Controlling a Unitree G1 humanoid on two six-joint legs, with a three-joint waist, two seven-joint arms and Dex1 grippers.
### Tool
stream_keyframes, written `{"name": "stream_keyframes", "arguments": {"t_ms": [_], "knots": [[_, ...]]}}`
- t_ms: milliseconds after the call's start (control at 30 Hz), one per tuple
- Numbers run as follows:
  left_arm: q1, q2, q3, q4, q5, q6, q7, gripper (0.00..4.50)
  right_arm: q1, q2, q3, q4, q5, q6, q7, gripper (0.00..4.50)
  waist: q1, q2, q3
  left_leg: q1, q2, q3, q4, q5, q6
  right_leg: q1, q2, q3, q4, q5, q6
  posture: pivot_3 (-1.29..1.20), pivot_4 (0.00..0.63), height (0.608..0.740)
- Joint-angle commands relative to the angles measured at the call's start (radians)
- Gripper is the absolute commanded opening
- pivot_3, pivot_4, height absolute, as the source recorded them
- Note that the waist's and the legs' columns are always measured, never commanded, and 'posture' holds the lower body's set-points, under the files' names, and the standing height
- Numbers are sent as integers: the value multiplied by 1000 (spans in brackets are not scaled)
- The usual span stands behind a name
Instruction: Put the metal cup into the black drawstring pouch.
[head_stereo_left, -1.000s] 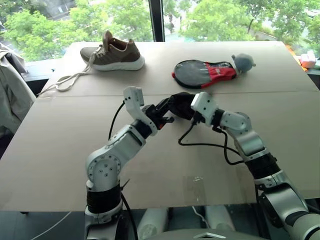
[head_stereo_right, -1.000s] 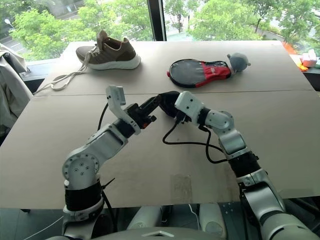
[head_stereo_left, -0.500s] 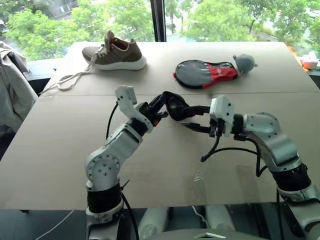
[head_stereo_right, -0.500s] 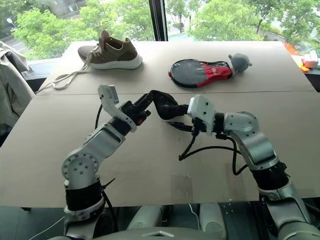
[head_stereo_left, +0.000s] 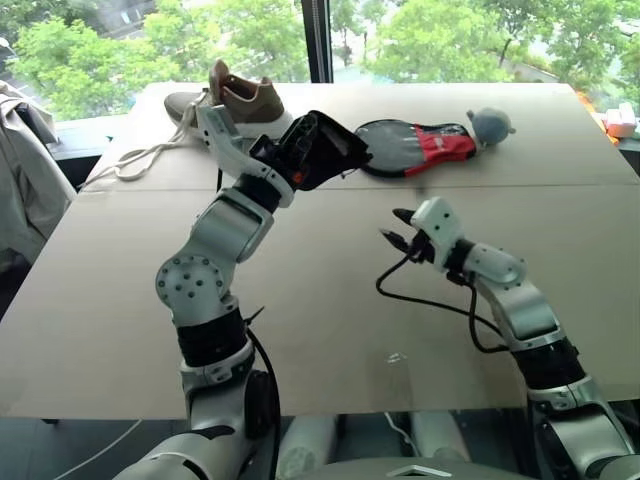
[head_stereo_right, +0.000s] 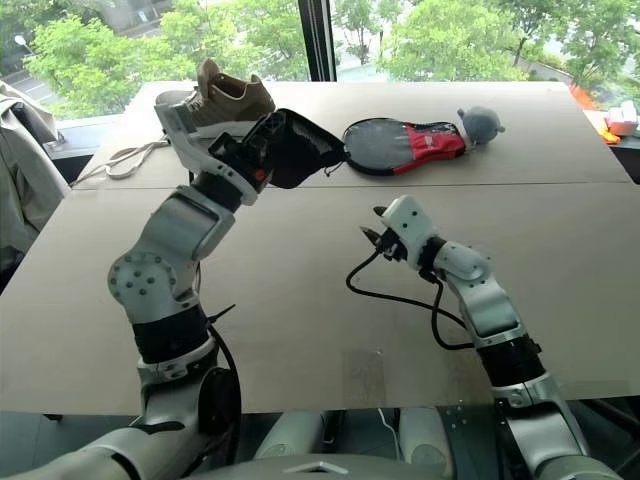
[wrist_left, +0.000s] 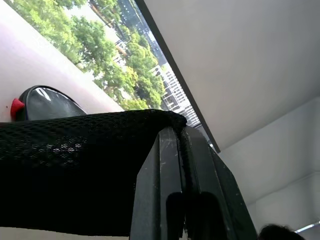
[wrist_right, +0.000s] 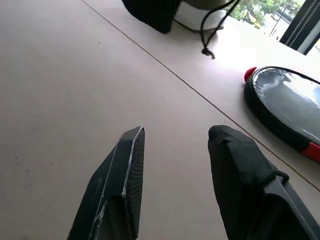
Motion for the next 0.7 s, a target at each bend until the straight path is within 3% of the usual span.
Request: {"name": "stream_keyframes", "arguments": {"t_ms": [33,367,700], "knots": [[-24,30,16,-11,-77,-22,28,0,-58,79,3,51,-35,-49,-99,2050,2,0,0,0,0,0,0,0,0,0,0,0,0,0,0,0,150,736],[-20,40,7,-20,-183,-86,74,0,-185,227,-49,245,-69,-126,-284,2050,2,0,0,0,-1,-1,0,0,0,0,0,0,0,0,0,0,150,736],[-14,76,-7,-18,-209,-114,61,0,-210,281,-68,295,-50,-199,-297,2050,-6,0,0,0,-1,-1,-1,0,0,-1,0,0,0,0,0,0,150,736]]}}
